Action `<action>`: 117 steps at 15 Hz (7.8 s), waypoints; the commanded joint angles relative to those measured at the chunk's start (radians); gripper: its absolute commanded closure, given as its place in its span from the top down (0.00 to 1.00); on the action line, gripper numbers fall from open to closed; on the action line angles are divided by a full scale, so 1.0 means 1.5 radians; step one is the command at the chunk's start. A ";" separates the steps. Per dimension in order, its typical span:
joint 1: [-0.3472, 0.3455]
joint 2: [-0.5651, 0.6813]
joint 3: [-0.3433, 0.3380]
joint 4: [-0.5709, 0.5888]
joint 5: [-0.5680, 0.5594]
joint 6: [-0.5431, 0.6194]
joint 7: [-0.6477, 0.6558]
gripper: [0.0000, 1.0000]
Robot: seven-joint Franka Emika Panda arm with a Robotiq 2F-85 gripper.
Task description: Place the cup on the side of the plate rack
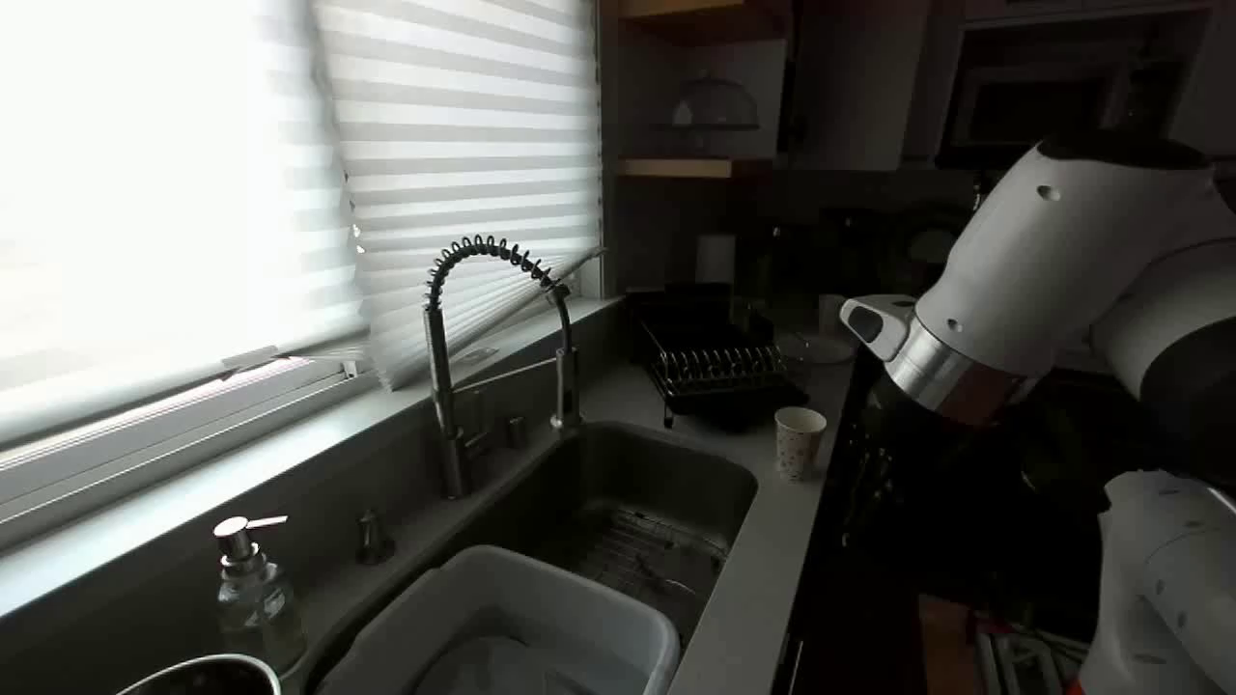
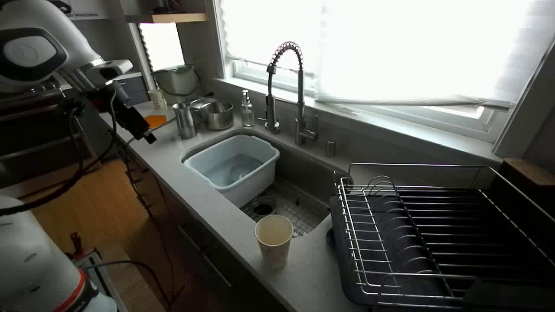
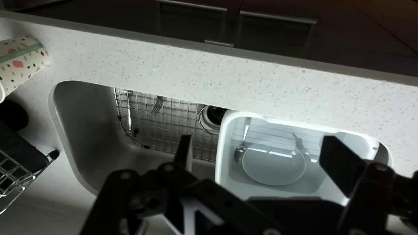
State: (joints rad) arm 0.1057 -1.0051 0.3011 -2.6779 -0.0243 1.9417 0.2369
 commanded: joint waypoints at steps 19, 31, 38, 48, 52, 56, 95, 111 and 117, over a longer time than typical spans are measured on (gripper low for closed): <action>-0.081 -0.030 -0.163 -0.053 -0.055 0.109 -0.081 1.00; -0.105 -0.030 -0.196 -0.042 -0.074 0.142 -0.121 1.00; -0.189 0.082 -0.324 -0.015 -0.117 0.102 -0.222 1.00; -0.230 0.273 -0.404 0.064 -0.152 0.166 -0.339 1.00; -0.256 0.335 -0.397 0.084 -0.188 0.195 -0.324 1.00; -0.275 0.392 -0.398 0.099 -0.209 0.222 -0.304 1.00; -0.253 0.469 -0.315 0.014 -0.187 0.312 -0.160 1.00; -0.296 0.412 -0.324 0.023 -0.201 0.300 -0.158 1.00; -0.354 0.384 -0.330 0.033 -0.243 0.350 -0.103 1.00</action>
State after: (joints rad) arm -0.3777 -0.4043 -0.1858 -2.6241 -0.3331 2.4284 0.0128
